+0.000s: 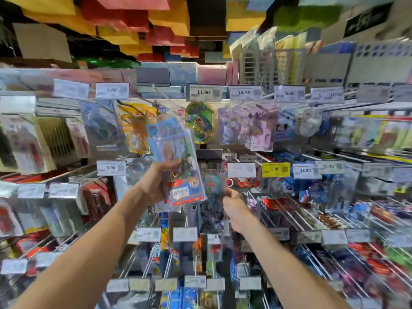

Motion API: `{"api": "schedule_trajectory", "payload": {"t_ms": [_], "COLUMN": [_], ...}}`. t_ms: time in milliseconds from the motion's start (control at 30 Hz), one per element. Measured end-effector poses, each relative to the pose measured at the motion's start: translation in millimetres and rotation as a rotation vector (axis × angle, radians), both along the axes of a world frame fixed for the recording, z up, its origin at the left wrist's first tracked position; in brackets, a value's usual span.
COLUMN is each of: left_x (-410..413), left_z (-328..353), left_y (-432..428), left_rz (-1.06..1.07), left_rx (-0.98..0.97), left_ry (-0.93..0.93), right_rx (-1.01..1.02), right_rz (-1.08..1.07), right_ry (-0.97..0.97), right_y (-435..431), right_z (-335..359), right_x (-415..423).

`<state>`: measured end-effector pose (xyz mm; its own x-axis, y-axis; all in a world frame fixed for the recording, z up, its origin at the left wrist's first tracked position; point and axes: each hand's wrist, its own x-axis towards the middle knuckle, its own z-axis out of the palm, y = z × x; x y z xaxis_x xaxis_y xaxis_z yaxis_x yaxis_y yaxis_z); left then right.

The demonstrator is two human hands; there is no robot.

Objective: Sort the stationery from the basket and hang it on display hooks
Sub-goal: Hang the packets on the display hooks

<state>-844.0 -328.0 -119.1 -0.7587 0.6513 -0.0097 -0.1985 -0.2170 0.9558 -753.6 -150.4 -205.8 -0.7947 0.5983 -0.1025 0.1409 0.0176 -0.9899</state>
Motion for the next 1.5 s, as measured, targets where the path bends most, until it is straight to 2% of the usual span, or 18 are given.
{"api": "schedule_trajectory", "payload": {"t_ms": [367,633,900,1100,1233,1400,1500], "left_x": [-15,-26,-31,-42,-46,-41,-40], "left_z": [1,0,-7,-16,-21,-19,-18], "left_y": [-11,-12,-6,-2,2,5,6], "left_rz": [-0.164,-0.186,-0.175,-0.162,-0.097,-0.104,-0.11], "left_rx": [-0.004,-0.056,-0.047,-0.087,-0.088,-0.129,-0.109], "left_ry": [0.023,0.045,0.081,0.111,0.099,0.152,0.14], "right_rx": [-0.026,-0.076,-0.017,-0.049,-0.006,0.202,0.307], "right_rz": [-0.054,-0.091,-0.084,-0.076,-0.085,-0.031,-0.144], "right_ry": [-0.044,-0.03,-0.056,-0.082,-0.113,-0.199,-0.122], "right_y": [-15,-4,4,10,19,28,34], "right_z": [7,-2,-8,-5,3,1,-7], "right_x": [-15,-23,-36,-54,-62,-68,-70]}}
